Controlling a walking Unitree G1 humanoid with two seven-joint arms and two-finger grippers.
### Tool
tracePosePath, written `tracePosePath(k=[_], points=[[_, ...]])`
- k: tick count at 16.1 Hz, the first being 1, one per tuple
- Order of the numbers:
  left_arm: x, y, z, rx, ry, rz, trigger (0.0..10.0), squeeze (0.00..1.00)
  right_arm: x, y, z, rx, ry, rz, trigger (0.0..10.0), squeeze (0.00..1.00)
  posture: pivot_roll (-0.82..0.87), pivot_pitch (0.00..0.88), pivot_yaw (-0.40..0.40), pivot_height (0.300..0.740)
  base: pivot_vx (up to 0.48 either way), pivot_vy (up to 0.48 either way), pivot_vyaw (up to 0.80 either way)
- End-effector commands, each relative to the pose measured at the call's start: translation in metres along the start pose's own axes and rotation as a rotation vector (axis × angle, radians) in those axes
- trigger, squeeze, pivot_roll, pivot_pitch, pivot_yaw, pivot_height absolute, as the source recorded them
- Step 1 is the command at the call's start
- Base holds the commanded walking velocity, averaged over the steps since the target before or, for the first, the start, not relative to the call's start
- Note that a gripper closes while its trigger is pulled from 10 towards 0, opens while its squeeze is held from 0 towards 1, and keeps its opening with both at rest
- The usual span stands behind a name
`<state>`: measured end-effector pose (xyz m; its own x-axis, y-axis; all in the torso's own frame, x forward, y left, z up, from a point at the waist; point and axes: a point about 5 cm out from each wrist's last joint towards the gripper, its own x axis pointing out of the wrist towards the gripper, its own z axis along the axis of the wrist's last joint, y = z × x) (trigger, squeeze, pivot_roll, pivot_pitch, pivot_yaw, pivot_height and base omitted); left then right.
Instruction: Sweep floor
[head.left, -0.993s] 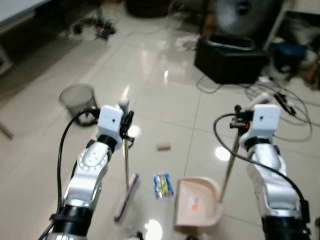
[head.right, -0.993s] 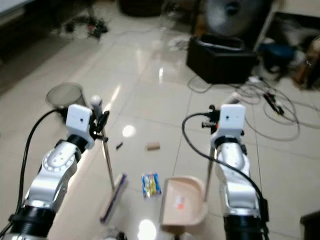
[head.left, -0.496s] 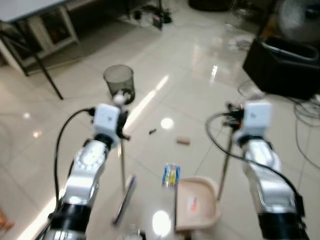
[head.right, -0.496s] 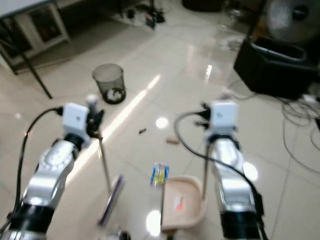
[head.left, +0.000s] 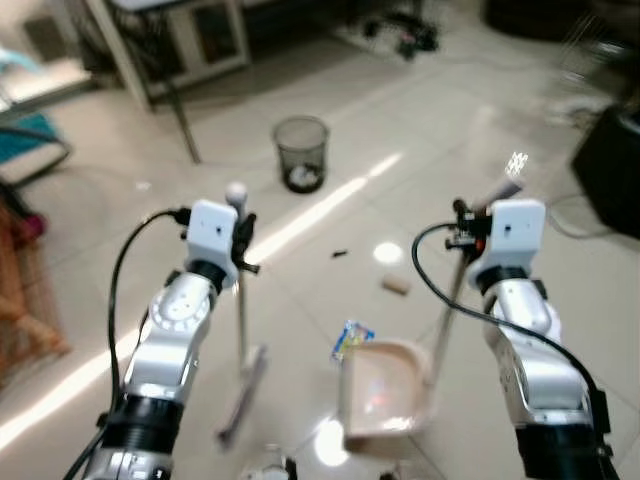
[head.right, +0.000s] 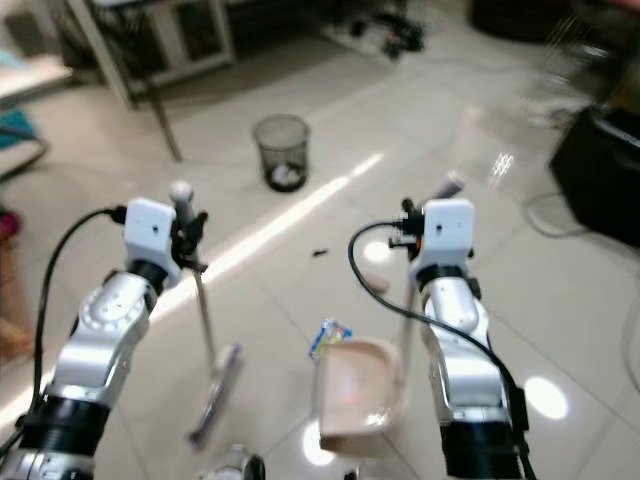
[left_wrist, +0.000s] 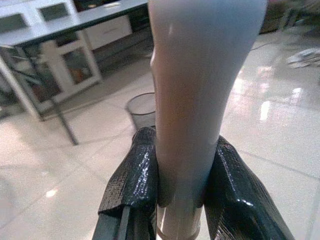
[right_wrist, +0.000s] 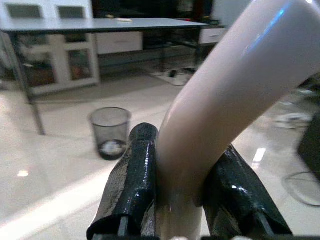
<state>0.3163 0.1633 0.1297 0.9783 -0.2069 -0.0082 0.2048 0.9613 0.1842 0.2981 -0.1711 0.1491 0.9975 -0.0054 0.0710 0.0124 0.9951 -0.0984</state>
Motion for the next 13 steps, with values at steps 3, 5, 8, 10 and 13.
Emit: tracePosePath(k=[3, 5, 8, 10, 13], points=[[0.0051, -0.0004, 0.0095, 0.009, -0.040, 0.006, 10.0, 0.00, 0.0049, -0.0009, 0.0096, -0.006, -0.050, 0.010, 10.0, 0.00, 0.03, 0.114, 0.065, 0.740, 0.000, -0.349, 0.80], [-0.0015, 0.0008, 0.0040, 0.001, -0.029, 0.019, 10.0, 0.00, -0.0008, 0.0015, 0.0053, -0.005, -0.041, 0.016, 10.0, 0.00, 0.03, 0.110, 0.060, 0.740, 0.000, -0.349, 0.80], [-0.0038, -0.0003, 0.0009, -0.013, -0.024, 0.030, 10.0, 0.00, -0.0029, 0.0003, 0.0063, 0.001, -0.048, 0.007, 10.0, 0.00, 0.02, 0.109, 0.061, 0.740, 0.000, -0.346, 0.80], [-0.0004, -0.0025, 0.0048, -0.017, -0.038, 0.025, 10.0, 0.00, 0.0007, -0.0020, 0.0097, -0.002, -0.064, 0.003, 10.0, 0.00, 0.02, 0.116, 0.066, 0.740, 0.000, -0.349, 0.80], [-0.0024, -0.0030, 0.0042, -0.018, -0.040, 0.023, 10.0, 0.00, -0.0017, -0.0069, 0.0121, -0.003, -0.076, -0.022, 10.0, 0.00, 0.01, 0.107, 0.071, 0.740, 0.000, -0.351, 0.80]])
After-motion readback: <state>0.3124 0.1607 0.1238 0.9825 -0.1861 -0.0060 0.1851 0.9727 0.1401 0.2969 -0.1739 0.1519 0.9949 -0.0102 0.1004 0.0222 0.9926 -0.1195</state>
